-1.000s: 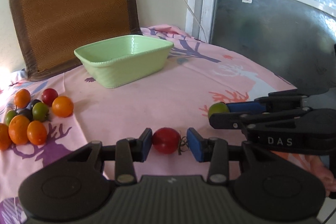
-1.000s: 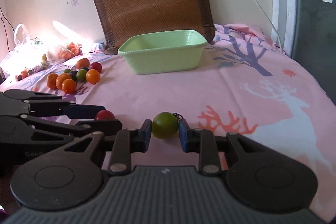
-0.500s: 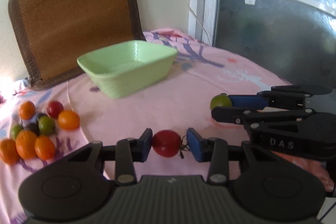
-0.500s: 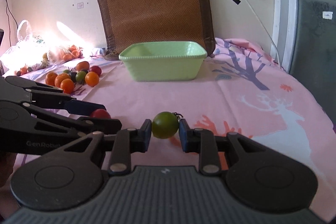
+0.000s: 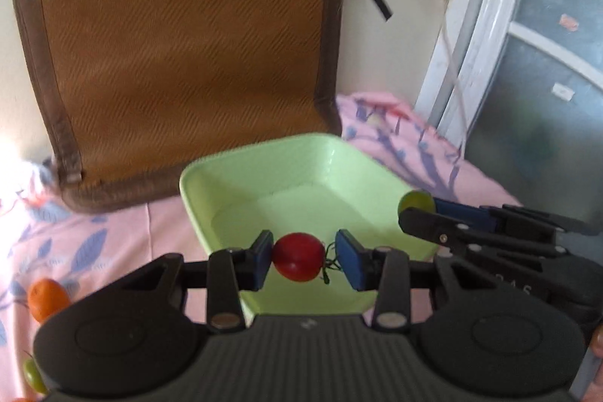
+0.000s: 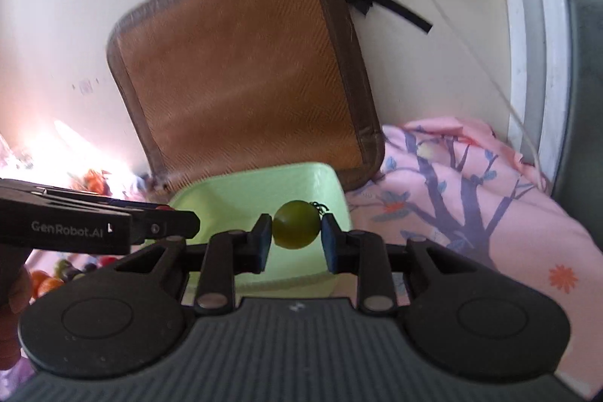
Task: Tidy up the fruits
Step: 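Carry both tomatoes to the green tray and release them from both tools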
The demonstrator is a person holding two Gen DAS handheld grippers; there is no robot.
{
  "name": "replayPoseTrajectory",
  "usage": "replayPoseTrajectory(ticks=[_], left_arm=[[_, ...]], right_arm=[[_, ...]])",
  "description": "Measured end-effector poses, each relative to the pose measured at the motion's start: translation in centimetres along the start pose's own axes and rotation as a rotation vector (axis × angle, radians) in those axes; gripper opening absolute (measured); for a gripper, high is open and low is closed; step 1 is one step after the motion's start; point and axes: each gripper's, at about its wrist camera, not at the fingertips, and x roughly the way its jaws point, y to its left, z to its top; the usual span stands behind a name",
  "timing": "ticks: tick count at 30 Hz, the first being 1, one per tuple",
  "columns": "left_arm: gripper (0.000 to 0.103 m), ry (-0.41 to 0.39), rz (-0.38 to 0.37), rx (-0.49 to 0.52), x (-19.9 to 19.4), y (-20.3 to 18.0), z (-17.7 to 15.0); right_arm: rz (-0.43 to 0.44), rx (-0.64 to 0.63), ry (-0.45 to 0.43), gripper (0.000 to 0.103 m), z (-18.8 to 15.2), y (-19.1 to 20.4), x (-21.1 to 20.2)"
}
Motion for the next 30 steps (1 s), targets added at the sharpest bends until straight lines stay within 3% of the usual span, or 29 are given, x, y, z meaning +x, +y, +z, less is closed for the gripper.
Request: replayPoseTrajectory(ticks=[3,11,13,18,22,26,30], left_arm=[[0.039,0.008,0.009,0.004,0.8,0.3,-0.7],[0.055,-0.027,0.029,0.035,0.0,-0.4,-0.8],[0.055,-0.043,0.015,0.007,-1.4,0.0,-0.8],[0.055,-0.163,0.001,-0.054,-8.8,3.3,-3.0],[0.056,-0.234,0.109,-0.096,-14.8,7.4,-6.4],[0.056,-0.256,0.288,-0.176,-19.6,12.5,-10.6],[0.056,-0.241,0.349,-0.257,-22.5,16.2,-14.4]], right_arm=[[-0.015,-0.032,0.014,0.031,-0.4,0.3,0.8],[-0.063,-0.1,-0.007,0.037,-0.8,1.1,0.8],[-0.064,-0.081,-0.026,0.046,-0.8,1.1,0.0],[-0.045,0.006,-0.077,0.046,-2.2,2.0,-3.8],[0.019,0.063,-0.063,0.044,-4.6,4.3,-6.2],[0.101,0.112,-0.036,0.04,-6.7,7.6,-7.4],[0.171,0.106,0.006,0.039,-7.8,11.2,-7.3]])
